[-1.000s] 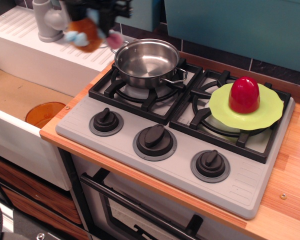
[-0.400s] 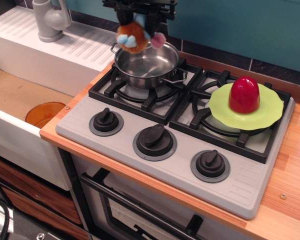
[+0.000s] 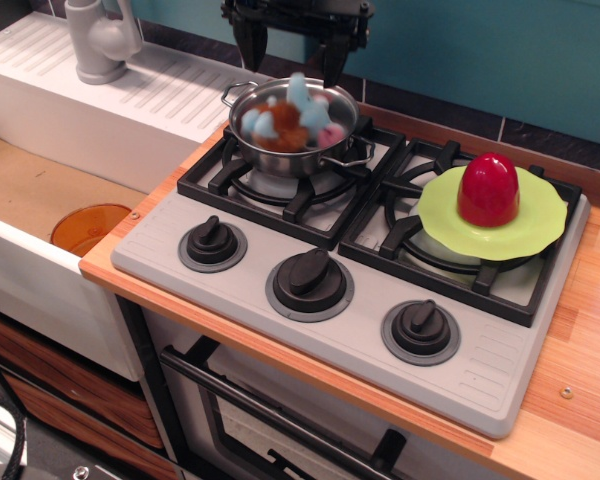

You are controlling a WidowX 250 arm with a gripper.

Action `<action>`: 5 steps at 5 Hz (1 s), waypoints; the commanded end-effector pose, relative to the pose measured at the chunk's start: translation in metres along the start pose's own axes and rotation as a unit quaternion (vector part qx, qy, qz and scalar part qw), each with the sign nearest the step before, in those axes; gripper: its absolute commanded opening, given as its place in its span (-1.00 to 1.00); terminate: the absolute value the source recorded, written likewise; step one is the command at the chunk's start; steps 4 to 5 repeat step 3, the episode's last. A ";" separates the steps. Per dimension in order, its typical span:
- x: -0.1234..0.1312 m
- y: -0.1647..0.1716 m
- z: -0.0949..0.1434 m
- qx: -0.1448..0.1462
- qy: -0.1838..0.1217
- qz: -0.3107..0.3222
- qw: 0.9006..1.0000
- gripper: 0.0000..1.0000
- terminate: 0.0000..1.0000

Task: Put sweetpotato on plate and stuffedelephant in pot or pan on stove

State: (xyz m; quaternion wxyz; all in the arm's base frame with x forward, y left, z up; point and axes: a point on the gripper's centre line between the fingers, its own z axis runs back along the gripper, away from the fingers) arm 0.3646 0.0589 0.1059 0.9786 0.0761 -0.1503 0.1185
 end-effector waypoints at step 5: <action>-0.016 -0.030 0.064 0.027 -0.028 0.006 0.999 1.00 1.00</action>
